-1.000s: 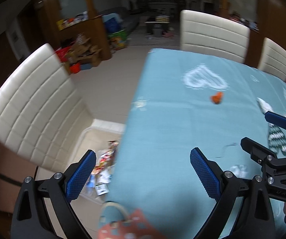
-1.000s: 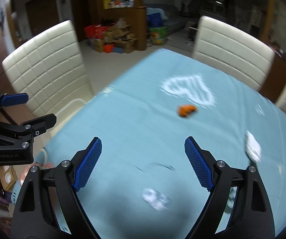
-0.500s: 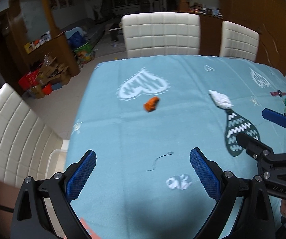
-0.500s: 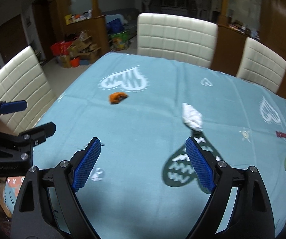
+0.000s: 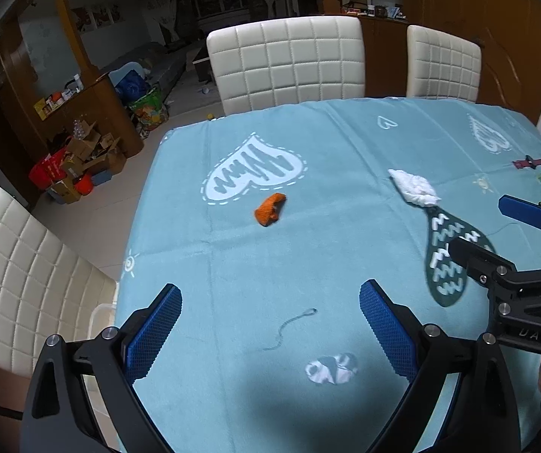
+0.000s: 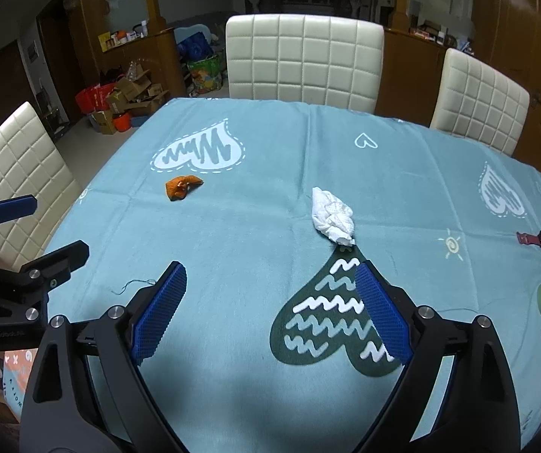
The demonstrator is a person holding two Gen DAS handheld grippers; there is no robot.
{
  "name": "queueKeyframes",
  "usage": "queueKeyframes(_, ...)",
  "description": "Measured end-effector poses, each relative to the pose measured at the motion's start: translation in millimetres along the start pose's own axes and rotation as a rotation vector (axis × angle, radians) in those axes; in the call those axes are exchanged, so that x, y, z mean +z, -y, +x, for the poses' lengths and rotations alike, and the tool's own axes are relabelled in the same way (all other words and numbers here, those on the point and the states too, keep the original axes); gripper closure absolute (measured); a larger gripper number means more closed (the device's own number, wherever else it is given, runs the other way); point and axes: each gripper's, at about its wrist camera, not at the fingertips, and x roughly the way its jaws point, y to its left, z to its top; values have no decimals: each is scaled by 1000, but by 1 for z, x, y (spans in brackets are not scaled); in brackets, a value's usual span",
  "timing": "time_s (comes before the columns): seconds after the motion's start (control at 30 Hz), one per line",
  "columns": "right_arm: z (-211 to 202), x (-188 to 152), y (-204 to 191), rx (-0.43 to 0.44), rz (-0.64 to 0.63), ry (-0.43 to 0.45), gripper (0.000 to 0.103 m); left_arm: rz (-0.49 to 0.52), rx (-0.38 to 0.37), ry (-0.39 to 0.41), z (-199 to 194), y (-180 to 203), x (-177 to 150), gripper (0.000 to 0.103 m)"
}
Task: Collect trash
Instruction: 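Move both tools back over the table toward the orange peel and tissue, then grasp the orange peel with the left tool while the right grasps the white tissue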
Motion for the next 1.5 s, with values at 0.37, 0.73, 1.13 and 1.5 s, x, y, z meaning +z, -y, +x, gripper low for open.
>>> queueKeyframes(0.37, 61, 14, 13, -12, 0, -73, 13, -41, 1, -71, 68, -14, 21, 10)
queueKeyframes(0.73, 134, 33, 54, -55, 65, -146, 28, -55, -3, -138, 157, -16, 59, 10)
queueKeyframes(1.13, 136, 37, 60, -126, 55, -94, 75, -24, -42, -180, 183, -15, 66, 85)
queueKeyframes(1.5, 98, 35, 12, -22, -18, -73, 76, -47, -52, -149, 127, -29, 39, 86)
